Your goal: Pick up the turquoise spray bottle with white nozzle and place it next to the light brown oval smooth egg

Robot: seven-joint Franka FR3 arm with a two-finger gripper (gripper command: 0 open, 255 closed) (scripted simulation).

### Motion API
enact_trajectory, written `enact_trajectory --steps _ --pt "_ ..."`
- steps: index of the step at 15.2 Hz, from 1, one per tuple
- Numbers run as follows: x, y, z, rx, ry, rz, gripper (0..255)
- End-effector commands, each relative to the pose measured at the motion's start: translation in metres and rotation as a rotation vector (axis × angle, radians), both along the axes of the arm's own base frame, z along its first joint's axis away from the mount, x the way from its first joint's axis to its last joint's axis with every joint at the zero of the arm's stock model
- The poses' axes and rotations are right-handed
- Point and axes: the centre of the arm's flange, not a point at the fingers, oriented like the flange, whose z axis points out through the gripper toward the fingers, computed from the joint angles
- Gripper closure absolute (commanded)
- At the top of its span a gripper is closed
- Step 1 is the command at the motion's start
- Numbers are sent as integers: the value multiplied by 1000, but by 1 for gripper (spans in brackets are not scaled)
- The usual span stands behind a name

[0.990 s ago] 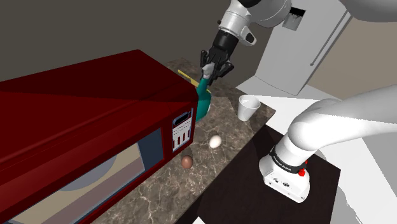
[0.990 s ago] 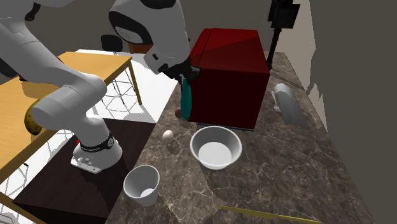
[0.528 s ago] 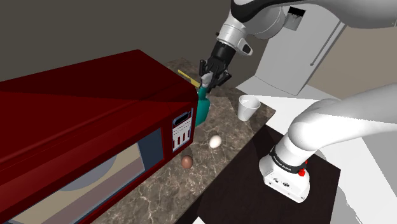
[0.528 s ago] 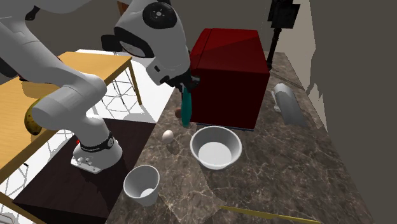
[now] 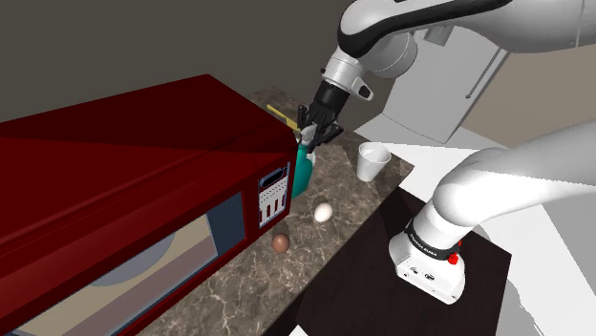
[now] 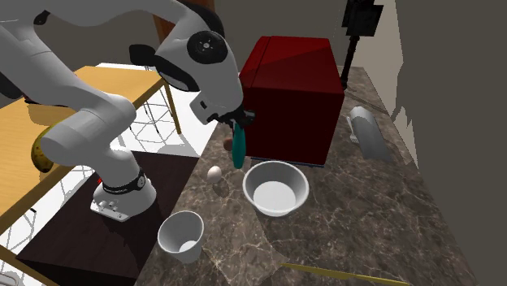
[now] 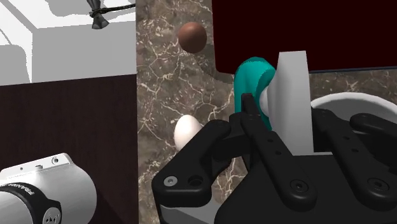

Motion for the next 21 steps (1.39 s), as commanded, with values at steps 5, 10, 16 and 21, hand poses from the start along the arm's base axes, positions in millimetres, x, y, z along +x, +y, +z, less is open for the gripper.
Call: enact_trajectory --steps 5,10,16,21 --pt "1 -1 -32 0 -1 0 255" --pt "1 -1 -58 0 -1 0 255" --pt "1 -1 -90 0 -1 0 255" --pt "1 -1 -116 0 -1 0 255"
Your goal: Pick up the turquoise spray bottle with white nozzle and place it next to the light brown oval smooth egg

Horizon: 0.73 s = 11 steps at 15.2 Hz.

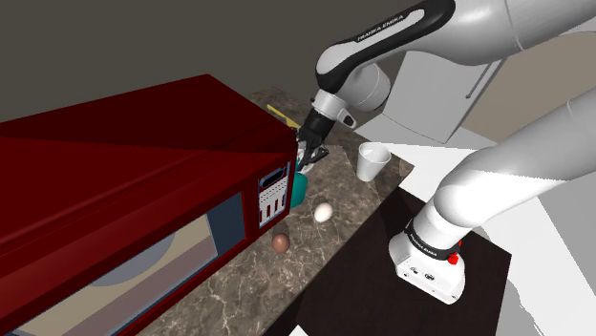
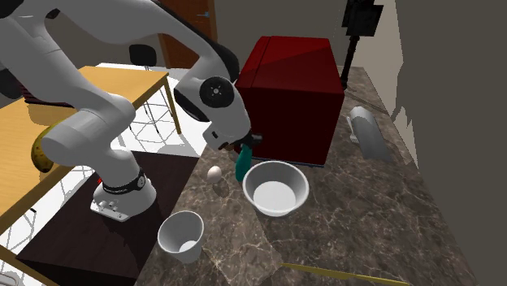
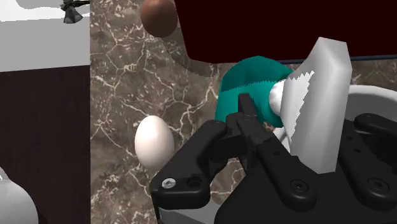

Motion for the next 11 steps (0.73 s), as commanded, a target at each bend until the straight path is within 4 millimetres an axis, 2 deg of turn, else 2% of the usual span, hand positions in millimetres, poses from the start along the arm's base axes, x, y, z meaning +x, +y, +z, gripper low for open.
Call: enact_trajectory --steps 1,3,10,11 --pt "-18 -1 -36 -6 61 7 255" --pt "-18 -1 -46 -6 61 7 255" --pt "-18 -1 -46 -6 61 7 255" --pt "-23 1 -48 -8 61 7 0"
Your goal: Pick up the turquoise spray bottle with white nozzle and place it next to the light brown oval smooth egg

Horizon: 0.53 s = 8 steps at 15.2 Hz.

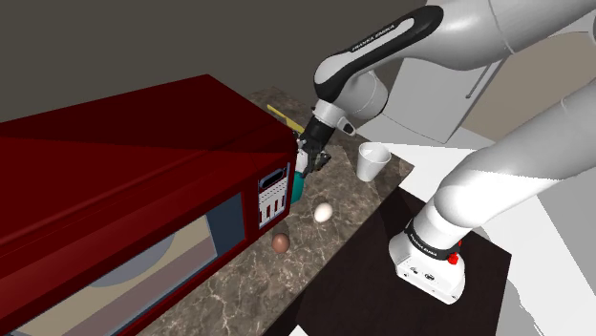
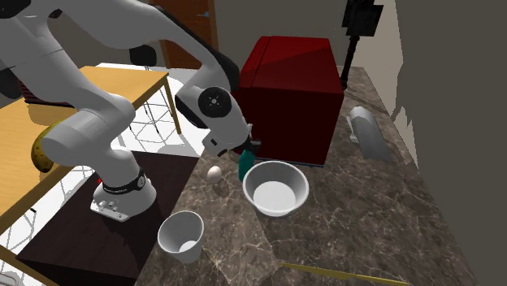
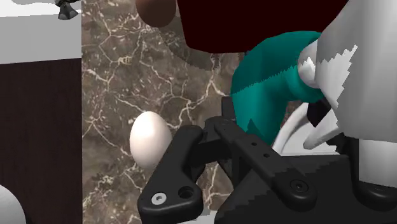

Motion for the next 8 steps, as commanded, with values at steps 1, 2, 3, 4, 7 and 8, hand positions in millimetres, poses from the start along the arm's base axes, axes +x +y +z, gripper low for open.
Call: enact_trajectory --steps 1,2,3,4,7,8 --pt "-25 -4 -26 -1 69 8 0" --pt "-19 2 -30 -2 69 9 0" --pt "-19 2 -32 -2 69 9 0" --pt "-20 2 -36 -2 69 9 0" --pt "-13 -12 0 -1 69 9 0" --pt "-13 -19 12 -1 69 9 0"
